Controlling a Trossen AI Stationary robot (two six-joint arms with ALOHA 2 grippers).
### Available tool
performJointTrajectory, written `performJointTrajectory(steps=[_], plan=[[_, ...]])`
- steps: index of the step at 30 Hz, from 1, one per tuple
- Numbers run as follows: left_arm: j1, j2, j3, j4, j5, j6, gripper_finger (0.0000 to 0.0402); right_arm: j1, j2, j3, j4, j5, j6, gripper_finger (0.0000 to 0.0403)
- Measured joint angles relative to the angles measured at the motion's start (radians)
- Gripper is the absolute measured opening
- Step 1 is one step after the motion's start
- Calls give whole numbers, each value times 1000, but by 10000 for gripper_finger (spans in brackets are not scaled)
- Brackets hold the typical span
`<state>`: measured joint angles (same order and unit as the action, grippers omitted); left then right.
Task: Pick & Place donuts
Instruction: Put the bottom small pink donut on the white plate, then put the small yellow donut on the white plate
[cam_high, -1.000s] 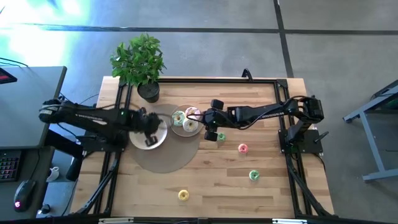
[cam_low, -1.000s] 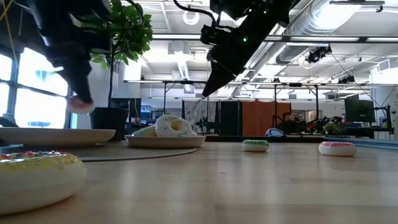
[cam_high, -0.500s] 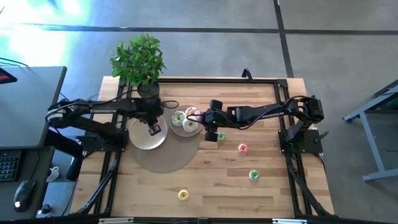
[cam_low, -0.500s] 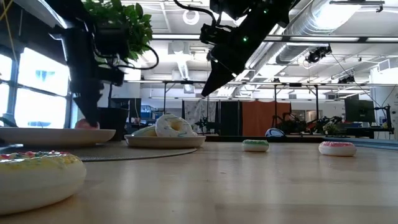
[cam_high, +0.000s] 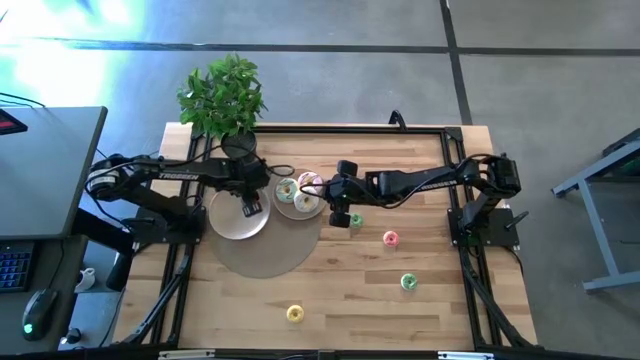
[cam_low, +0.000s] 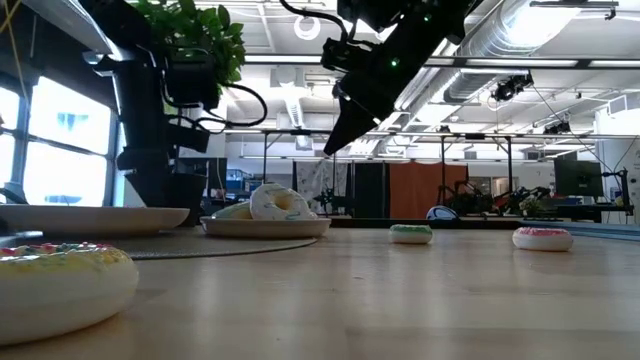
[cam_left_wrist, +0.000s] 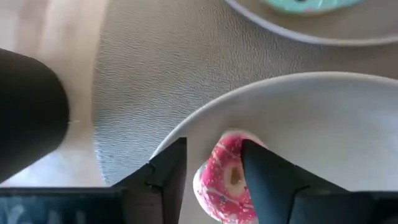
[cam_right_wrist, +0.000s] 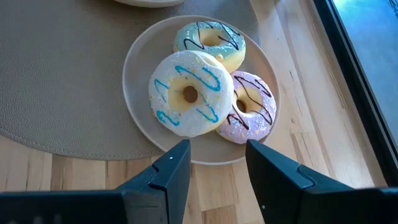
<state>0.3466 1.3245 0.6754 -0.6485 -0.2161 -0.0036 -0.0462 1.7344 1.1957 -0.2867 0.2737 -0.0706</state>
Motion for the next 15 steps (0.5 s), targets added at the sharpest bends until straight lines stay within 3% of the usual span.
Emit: performJointTrajectory(steps=[5, 8, 15], plan=[[-2, -14, 55, -56, 15, 0, 163, 0, 0, 0, 0, 0, 0, 152], [-2, -14, 96, -87, 85, -1, 163, 0, 0, 0, 0, 0, 0, 152], [-75, -14, 109, 114, 519, 0, 163, 0, 0, 0, -104, -61, 2, 152]])
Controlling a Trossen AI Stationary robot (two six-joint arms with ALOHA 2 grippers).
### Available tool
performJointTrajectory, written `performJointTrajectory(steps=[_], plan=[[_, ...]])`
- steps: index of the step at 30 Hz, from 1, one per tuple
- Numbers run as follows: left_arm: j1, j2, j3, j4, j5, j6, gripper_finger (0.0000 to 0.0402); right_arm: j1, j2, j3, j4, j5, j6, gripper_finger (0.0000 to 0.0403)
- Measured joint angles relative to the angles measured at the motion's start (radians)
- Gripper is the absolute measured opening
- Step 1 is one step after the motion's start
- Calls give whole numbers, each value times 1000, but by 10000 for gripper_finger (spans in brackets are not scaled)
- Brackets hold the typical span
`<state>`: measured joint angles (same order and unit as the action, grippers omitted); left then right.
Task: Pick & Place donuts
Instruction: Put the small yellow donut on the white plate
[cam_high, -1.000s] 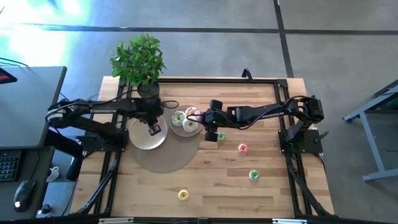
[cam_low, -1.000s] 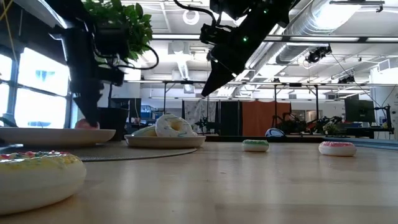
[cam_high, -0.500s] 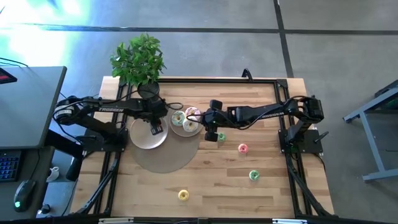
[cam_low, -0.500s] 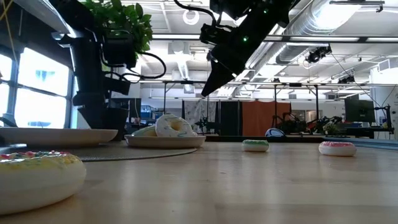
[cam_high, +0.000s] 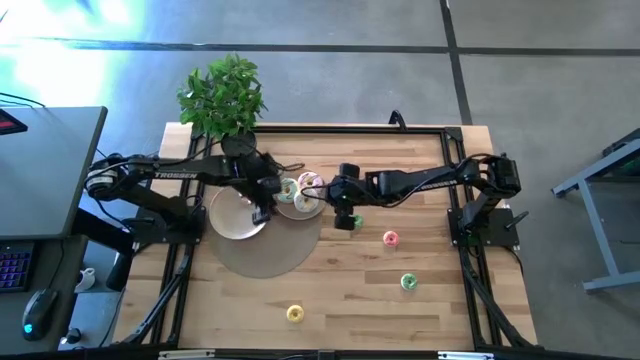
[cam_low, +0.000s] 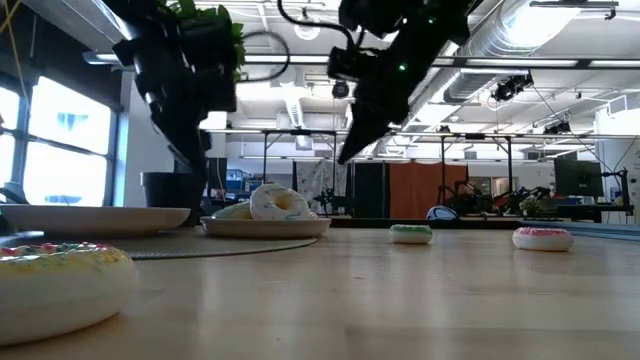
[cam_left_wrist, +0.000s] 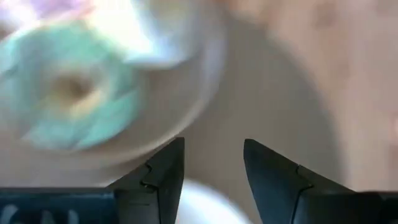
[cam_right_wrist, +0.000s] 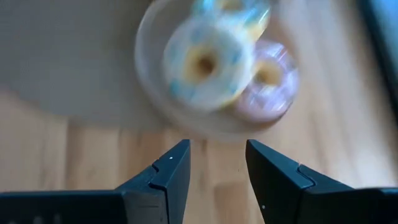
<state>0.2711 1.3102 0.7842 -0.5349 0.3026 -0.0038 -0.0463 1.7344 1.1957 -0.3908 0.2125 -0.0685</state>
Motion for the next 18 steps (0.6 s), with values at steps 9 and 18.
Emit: performJointTrajectory(steps=[9, 18], plan=[[-281, 0, -7, 241, -6, -28, 163, 2, 0, 0, -180, -93, 95, 152], [-498, 97, -9, 336, -97, -240, 163, 2, 0, 0, -185, -92, 94, 152]])
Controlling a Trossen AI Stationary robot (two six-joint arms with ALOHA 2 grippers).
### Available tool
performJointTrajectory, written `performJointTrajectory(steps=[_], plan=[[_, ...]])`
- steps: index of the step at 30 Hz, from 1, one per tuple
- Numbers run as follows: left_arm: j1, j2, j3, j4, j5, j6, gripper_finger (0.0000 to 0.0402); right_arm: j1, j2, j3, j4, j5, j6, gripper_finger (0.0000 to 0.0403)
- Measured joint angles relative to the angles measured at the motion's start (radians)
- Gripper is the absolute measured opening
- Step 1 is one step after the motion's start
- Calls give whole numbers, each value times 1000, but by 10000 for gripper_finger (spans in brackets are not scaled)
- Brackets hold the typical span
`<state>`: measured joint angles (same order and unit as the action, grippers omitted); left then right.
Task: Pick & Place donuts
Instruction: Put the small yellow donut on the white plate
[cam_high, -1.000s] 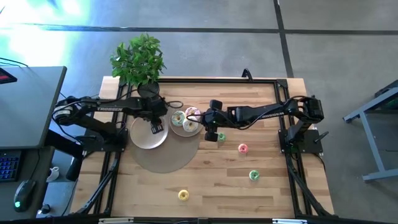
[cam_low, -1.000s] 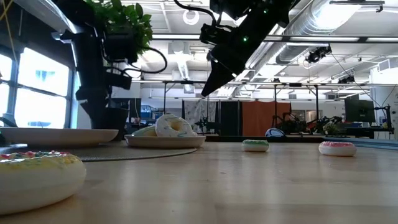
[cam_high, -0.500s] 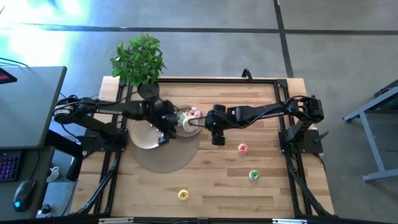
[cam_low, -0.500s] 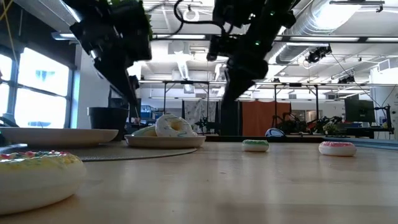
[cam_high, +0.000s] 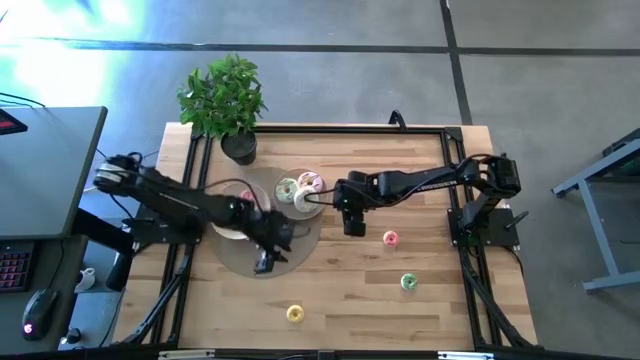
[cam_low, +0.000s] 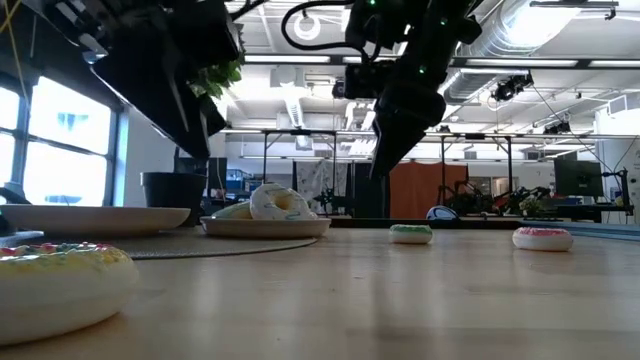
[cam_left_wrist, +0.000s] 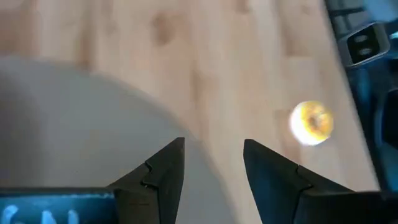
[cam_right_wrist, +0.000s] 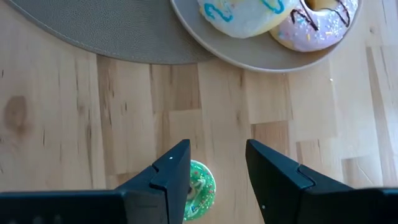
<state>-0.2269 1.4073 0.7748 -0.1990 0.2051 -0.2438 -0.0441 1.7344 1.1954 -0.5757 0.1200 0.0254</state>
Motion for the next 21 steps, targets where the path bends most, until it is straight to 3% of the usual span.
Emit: performJointTrajectory(steps=[10, 17, 21], plan=[[-215, 199, 2, 357, -4, -85, 163, 0, 0, 0, 8, 0, 0, 152], [-346, 325, 4, 538, -179, -181, 163, 1, 0, 0, 47, 0, 0, 152], [-405, 403, 22, 534, -293, -204, 163, 3, 0, 0, 65, -1, 0, 152]])
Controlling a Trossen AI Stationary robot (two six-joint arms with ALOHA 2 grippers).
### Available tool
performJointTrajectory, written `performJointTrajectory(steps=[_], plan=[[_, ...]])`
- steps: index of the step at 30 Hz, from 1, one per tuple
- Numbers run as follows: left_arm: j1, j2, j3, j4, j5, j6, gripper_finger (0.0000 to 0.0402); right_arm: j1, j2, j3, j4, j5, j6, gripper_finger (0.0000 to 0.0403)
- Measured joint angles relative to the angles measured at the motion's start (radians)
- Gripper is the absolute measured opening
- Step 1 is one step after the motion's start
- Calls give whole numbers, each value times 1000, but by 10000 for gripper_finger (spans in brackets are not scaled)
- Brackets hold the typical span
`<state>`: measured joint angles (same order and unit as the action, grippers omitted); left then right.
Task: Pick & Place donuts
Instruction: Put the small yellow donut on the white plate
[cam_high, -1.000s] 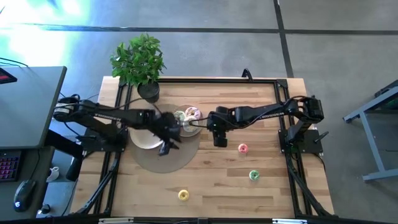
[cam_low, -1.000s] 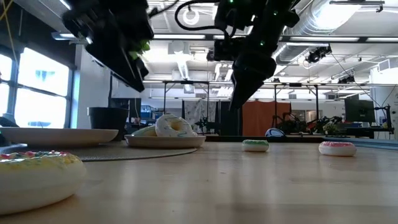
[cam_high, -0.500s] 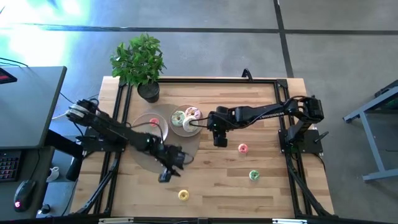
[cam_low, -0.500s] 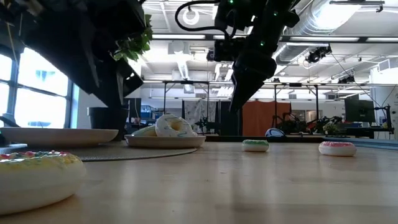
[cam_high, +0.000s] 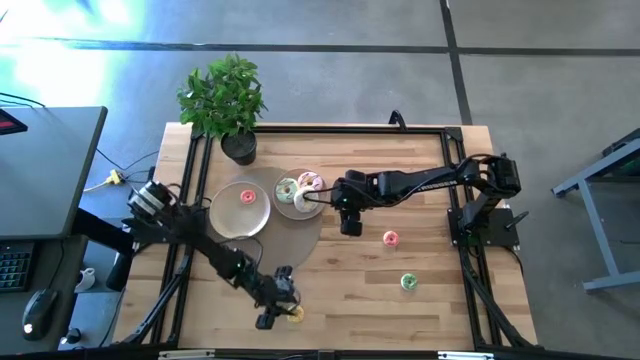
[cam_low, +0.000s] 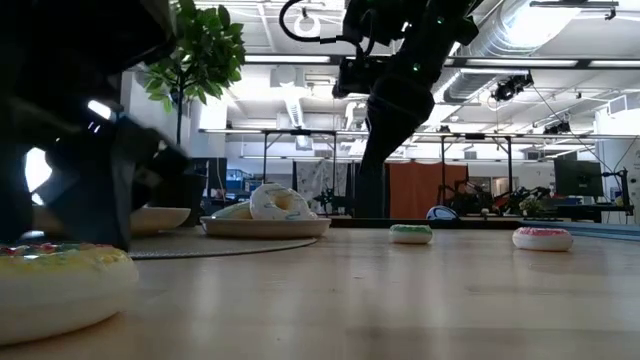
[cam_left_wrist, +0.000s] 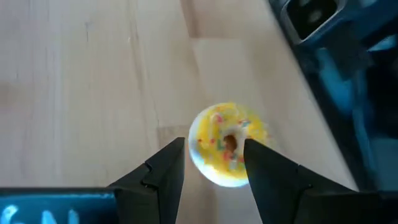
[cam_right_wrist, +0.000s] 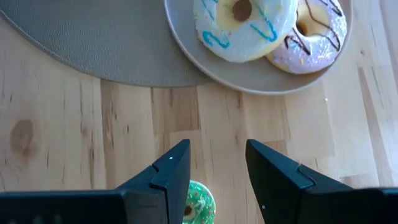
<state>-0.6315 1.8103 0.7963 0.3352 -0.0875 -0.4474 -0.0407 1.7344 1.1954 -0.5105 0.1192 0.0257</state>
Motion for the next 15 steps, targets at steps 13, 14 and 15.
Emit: performJointTrajectory(steps=[13, 14, 15], plan=[[-10, 58, 48, -38, -33, -3, 74, 8, 0, 0, 16, -22, -116, 152], [-9, 46, 46, -55, -27, -3, 55, 8, 0, 0, 16, -23, -117, 152], [-6, 33, 44, -71, -25, -7, 38, 8, 0, 0, 19, -23, -117, 152]])
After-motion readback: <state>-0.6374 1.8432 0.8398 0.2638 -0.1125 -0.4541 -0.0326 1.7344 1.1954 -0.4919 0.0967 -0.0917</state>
